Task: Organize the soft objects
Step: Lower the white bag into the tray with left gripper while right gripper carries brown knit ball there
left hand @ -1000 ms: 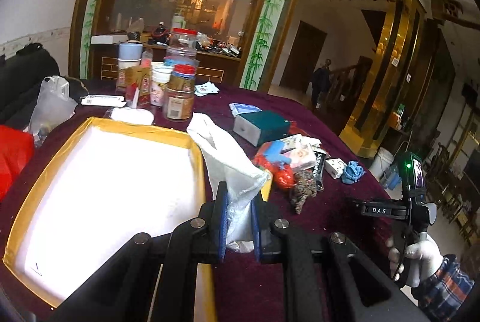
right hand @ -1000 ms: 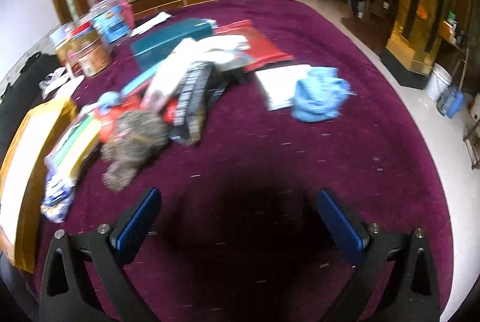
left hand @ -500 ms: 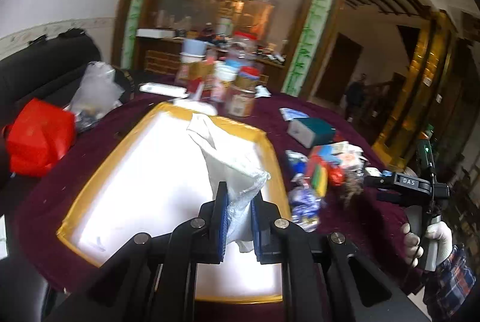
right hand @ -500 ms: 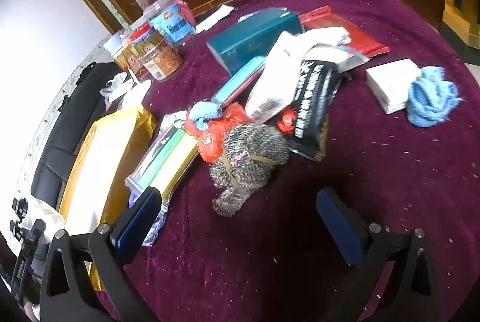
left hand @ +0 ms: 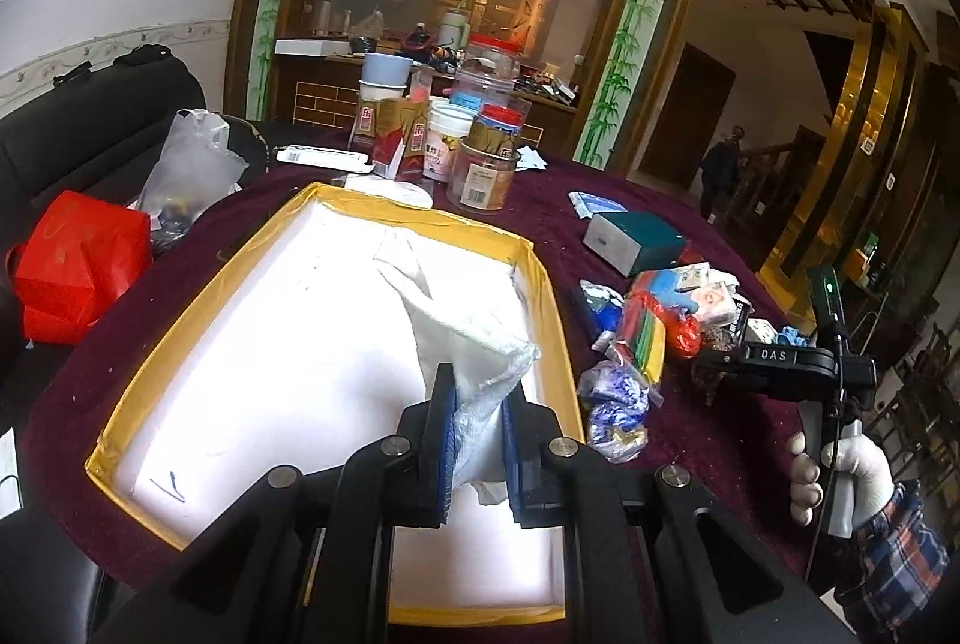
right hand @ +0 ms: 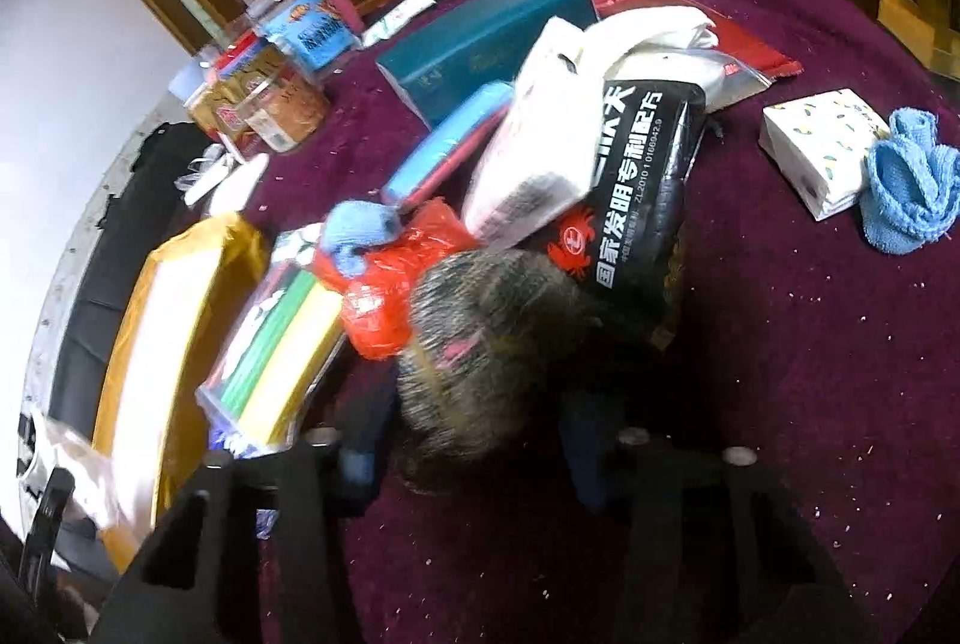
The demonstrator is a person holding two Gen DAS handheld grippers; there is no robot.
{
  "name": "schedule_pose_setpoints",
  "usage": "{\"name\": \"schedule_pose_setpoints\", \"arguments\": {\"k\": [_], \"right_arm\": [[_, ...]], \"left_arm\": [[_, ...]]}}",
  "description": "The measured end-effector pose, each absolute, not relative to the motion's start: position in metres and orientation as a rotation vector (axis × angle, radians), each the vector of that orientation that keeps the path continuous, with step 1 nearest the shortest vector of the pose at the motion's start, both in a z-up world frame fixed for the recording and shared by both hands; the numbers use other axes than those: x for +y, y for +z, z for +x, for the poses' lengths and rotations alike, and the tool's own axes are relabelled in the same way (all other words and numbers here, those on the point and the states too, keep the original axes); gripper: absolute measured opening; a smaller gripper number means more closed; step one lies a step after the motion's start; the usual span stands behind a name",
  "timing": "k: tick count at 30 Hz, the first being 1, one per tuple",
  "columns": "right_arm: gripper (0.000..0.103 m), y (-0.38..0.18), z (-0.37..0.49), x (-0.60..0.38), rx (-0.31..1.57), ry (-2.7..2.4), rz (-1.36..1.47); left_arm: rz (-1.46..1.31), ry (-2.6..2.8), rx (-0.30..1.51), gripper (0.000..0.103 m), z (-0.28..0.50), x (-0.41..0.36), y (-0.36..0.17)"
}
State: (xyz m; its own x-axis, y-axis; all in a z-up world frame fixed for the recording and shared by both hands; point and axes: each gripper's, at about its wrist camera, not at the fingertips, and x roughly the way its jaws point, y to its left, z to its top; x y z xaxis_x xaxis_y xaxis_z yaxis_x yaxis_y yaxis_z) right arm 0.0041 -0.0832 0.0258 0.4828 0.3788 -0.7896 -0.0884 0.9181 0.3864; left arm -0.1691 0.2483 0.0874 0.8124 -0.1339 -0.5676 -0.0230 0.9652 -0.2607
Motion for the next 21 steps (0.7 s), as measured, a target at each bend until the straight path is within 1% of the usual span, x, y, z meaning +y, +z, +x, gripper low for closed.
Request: {"name": "schedule_pose_setpoints", "arguments": {"k": [6,10,14,21], "right_arm": [[0.043,0.069,-0.017,-0.081,0.952,0.383,0.318],[0.043,0.097,-0.01,-0.045,0.944,0.529,0.302],[0.043,0.1,0.013,0.002,0.995,0.633,0.302],[0.043,0.078,0.06,0.081,1.085,0.704,0.287]], "left_arm": [[-0.271,-0.062,0.63,0.013,-0.151,0.259,0.099],[-0.261,-0.07,0.652,0.013,-0.124,0.266,0.103],[-0.213,-0.075,0.676,0.013,-0.082,0.266,0.102],[-0.261,-0.097,0.807,0.013,-0.005,0.273,0.071]]}}
